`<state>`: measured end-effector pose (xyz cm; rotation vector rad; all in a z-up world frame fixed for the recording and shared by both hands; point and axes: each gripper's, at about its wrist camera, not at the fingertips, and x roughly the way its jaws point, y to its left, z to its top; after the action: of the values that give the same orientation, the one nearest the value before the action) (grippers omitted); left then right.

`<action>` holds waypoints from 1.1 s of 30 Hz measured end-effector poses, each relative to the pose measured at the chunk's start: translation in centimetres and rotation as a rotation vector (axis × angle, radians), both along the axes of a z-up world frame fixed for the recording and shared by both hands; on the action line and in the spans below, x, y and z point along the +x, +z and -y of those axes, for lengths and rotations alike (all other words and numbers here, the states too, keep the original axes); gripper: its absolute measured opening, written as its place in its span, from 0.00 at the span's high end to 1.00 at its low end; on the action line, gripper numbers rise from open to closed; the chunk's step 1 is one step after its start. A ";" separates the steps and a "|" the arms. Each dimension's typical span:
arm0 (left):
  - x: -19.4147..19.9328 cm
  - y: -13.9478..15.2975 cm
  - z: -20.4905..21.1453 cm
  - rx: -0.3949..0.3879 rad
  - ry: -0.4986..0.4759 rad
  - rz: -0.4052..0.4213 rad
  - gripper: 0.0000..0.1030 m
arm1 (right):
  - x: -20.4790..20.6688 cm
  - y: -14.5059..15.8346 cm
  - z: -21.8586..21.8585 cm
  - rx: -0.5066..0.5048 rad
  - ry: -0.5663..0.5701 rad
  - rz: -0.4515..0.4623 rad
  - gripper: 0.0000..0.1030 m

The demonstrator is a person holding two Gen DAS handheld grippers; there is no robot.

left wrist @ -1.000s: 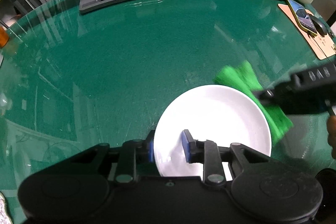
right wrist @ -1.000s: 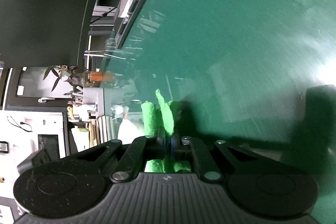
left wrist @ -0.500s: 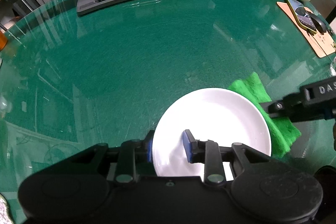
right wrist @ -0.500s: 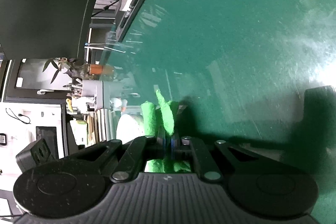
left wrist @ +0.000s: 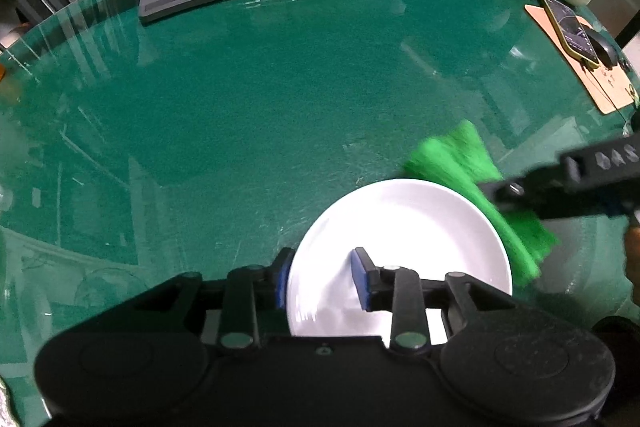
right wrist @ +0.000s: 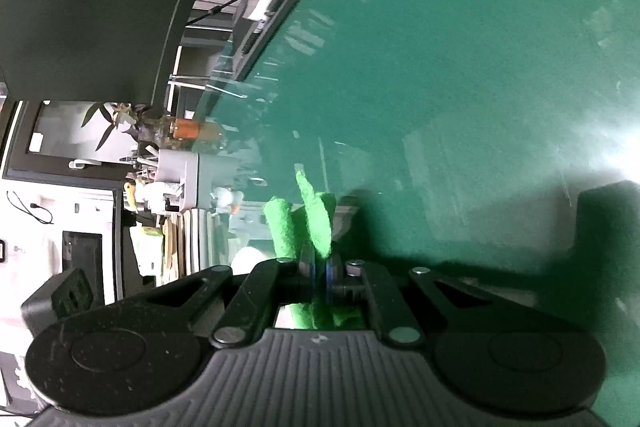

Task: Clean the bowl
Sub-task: 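Sweep the green cloth across the white plate with the right gripper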

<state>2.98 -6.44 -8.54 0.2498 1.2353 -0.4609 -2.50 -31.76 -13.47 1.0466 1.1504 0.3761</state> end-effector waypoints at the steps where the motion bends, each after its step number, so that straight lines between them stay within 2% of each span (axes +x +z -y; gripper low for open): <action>1: 0.0 0.0 0.0 -0.004 0.002 -0.002 0.70 | -0.6 0.1 0.3 0.006 -0.001 -0.006 0.94; 5: 0.1 0.0 0.0 -0.006 0.001 -0.005 0.69 | -0.4 -0.2 0.2 0.004 -0.003 -0.012 0.94; 11: 0.1 0.0 0.1 -0.003 -0.003 -0.007 0.69 | 3.1 -0.4 -2.2 0.000 0.021 0.024 0.94; 14: 0.2 -0.1 0.1 -0.010 -0.014 -0.012 0.66 | 3.3 0.1 -2.6 -0.020 0.038 0.046 0.94; 23: 0.1 -0.2 0.4 -0.009 -0.034 -0.010 0.63 | 0.2 -0.1 -0.1 -0.007 0.028 0.006 0.94; 30: 0.0 -0.3 0.4 -0.003 -0.041 -0.003 0.62 | 3.6 -0.5 -3.0 -0.013 0.050 0.034 0.94; 33: 0.0 -0.3 0.4 -0.006 -0.040 -0.005 0.61 | 3.4 -0.3 -2.8 -0.012 0.053 0.041 0.94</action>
<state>2.96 -6.84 -8.84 0.2687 1.2355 -0.4999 0.91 -28.96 -13.82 0.9951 1.1448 0.4303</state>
